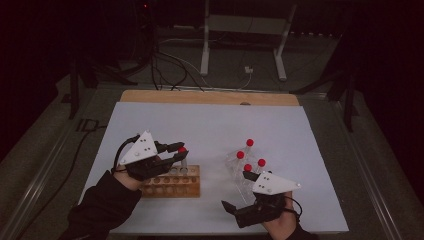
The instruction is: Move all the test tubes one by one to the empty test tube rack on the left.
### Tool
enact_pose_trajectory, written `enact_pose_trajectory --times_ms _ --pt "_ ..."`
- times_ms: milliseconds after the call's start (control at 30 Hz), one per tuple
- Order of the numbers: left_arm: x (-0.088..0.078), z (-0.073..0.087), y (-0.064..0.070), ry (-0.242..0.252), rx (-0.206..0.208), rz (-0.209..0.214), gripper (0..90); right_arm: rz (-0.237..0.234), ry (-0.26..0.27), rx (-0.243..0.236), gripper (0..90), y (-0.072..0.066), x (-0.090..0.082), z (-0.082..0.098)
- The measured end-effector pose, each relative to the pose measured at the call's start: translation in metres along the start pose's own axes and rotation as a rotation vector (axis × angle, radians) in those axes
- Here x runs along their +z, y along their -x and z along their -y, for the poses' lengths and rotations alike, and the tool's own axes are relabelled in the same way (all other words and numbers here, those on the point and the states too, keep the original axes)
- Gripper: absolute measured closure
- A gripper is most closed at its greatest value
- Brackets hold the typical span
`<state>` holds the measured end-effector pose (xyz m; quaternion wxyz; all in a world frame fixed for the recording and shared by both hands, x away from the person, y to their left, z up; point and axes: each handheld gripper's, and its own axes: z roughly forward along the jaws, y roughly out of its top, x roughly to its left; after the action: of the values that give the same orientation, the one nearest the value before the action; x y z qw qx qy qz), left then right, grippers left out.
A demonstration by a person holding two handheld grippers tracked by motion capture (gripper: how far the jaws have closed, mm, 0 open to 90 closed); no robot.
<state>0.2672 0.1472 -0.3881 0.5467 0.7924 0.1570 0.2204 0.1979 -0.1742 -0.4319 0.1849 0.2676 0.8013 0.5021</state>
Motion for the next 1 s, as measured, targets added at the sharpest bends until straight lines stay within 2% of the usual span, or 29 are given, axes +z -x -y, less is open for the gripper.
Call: enact_pose_trajectory --times_ms 233,633,1000 --pt "0.005 0.018 -0.007 -0.011 -0.037 -0.017 72.1 -0.007 0.003 0.001 0.0 0.001 0.000 0.001" --pt "0.020 0.049 -0.004 -0.057 -0.088 0.006 72.1 0.003 -0.008 -0.013 0.0 0.000 0.000 0.004" --pt "0.024 0.062 -0.002 -0.097 -0.103 0.012 72.0 0.002 -0.007 -0.017 0.0 -0.001 -0.001 0.004"
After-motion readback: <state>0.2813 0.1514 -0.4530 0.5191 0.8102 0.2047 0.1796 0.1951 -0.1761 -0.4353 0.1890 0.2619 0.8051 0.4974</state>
